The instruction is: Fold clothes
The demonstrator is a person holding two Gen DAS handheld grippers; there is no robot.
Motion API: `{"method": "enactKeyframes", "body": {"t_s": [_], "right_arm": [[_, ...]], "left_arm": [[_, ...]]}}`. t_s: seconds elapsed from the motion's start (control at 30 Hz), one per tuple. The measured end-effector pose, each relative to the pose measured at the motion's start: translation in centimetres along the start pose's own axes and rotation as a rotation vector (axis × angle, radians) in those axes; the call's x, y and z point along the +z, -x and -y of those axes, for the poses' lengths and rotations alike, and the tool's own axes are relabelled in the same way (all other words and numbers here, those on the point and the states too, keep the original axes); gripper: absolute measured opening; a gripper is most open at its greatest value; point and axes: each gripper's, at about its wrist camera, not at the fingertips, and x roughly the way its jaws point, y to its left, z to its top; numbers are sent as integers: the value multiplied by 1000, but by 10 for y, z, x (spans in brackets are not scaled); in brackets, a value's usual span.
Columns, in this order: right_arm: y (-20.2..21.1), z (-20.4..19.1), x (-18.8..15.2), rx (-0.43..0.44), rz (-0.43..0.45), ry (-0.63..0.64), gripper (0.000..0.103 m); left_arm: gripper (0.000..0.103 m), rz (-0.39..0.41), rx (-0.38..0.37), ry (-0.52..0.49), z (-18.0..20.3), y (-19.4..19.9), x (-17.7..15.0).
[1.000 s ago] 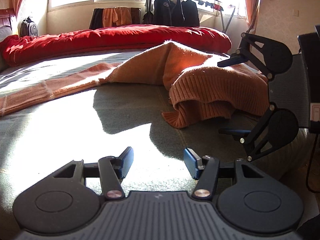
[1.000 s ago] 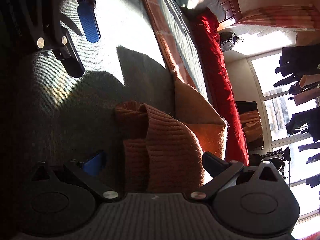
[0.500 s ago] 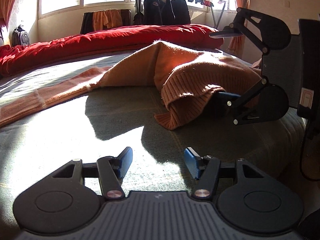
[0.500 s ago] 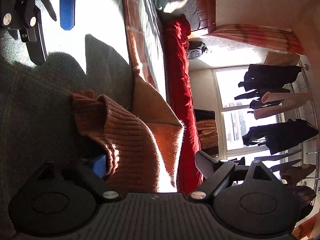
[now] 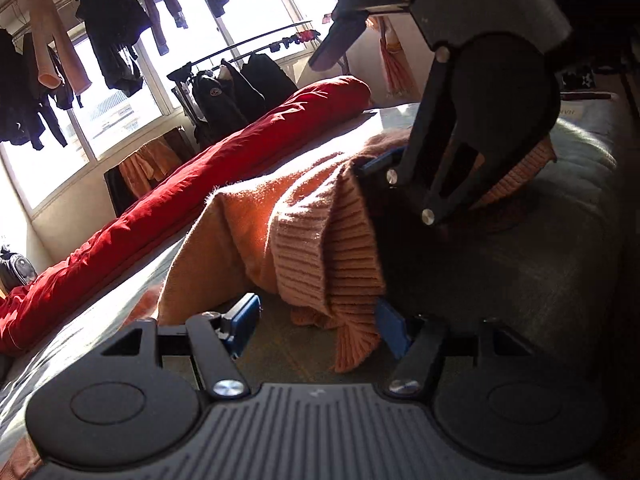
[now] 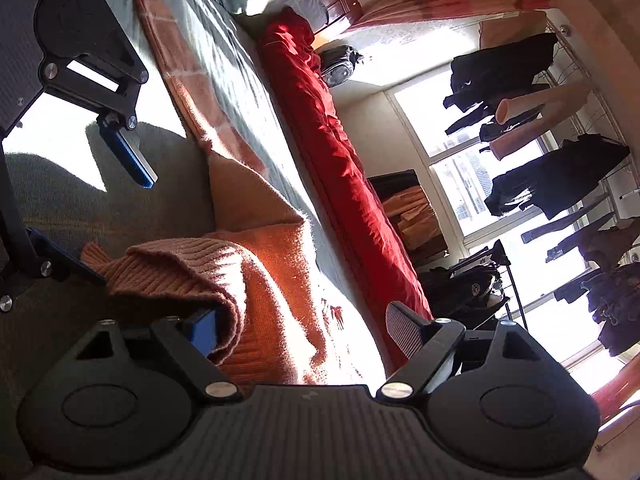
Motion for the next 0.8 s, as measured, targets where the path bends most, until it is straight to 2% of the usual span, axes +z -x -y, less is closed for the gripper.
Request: {"method": "enactKeyframes", "body": {"t_s": [0.17,0.23,0.43,0.53,0.63,0.7,0.8], "right_arm": [[-7,10,-7,18,-18,-59,88],[-9,12,-9,20,-19,-65,88],[-12,17,-15,43,-23,-123,88],[-9,17,-21,63,-24,-151,88],[-4,14,-30,103,-23,-193,88],[0,10,-35,140,-22,-225,88],[5,-1,-42,149,-44,-242,88]], "left_arm": [[70,40,-19,-22,18,-13,14],[70,58,9,-46,25,-18,16],[72,47,164,-127,28,-39,10],[66,68,230,-140,24,-35,9],[53,97,277,-105,14,-27,12],[39,97,284,-70,6,-26,17],[23,94,271,-9,-6,-25,26]]}}
